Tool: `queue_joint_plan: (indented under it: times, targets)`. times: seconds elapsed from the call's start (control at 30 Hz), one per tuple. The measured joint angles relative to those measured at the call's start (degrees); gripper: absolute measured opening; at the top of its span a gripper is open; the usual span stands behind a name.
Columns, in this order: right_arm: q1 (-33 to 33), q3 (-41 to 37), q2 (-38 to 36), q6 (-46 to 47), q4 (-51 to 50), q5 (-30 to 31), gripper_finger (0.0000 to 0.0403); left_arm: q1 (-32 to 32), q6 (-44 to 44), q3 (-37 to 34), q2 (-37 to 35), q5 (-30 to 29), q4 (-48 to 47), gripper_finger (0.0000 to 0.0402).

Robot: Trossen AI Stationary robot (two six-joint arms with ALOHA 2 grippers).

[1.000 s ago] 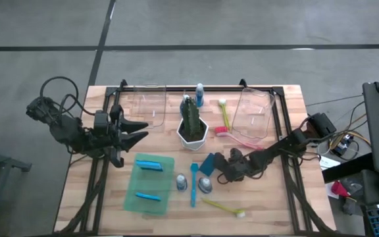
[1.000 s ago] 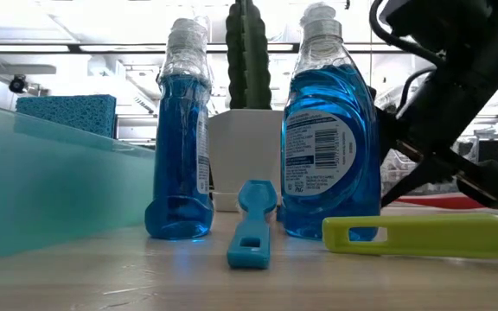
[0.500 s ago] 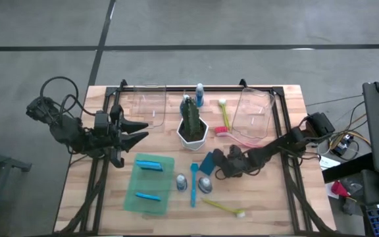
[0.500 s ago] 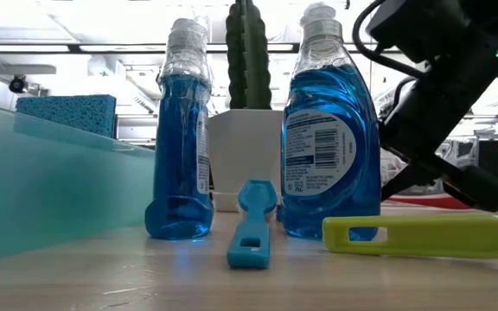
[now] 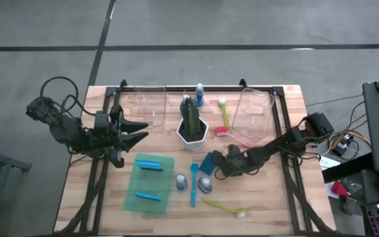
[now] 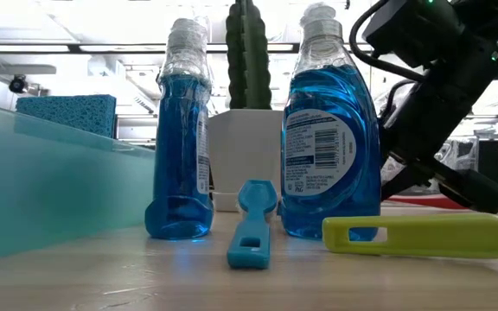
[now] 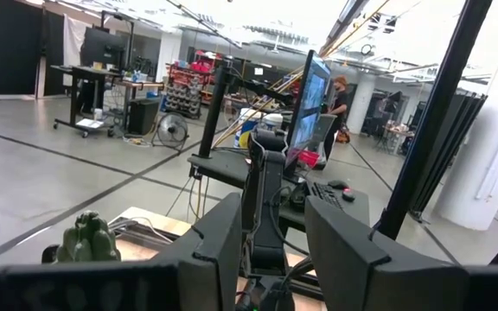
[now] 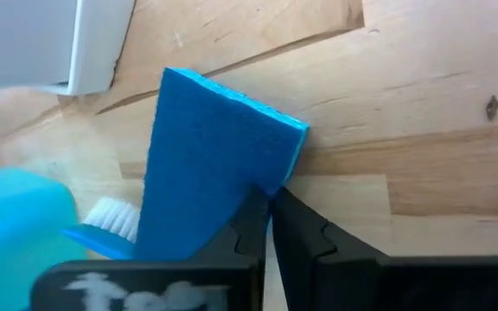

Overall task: Pick & Place Kitchen Sink Supplies
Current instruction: Put the blue sponge wipe into the green bin

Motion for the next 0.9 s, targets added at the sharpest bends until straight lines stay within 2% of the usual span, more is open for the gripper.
queue_joint_plan:
  times: [0.33, 0.6, 0.9]
  targets:
    - [0.1, -0.3, -3.2, -7.1, -1.1, 1.1, 0.0008, 0.0, 0.0, 0.0, 0.0, 0.0, 0.2, 0.0122]
    - [0.1, -0.3, -10.0, -11.1, -2.5, 8.6, 0.0008, 0.0, -0.1, 0.0, 0.0, 0.0, 0.2, 0.0122]
    - [0.1, -0.2, -18.5, -19.7, -5.0, 9.1, 0.0008, 0.0, -0.2, 0.0, 0.0, 0.0, 0.2, 0.0122]
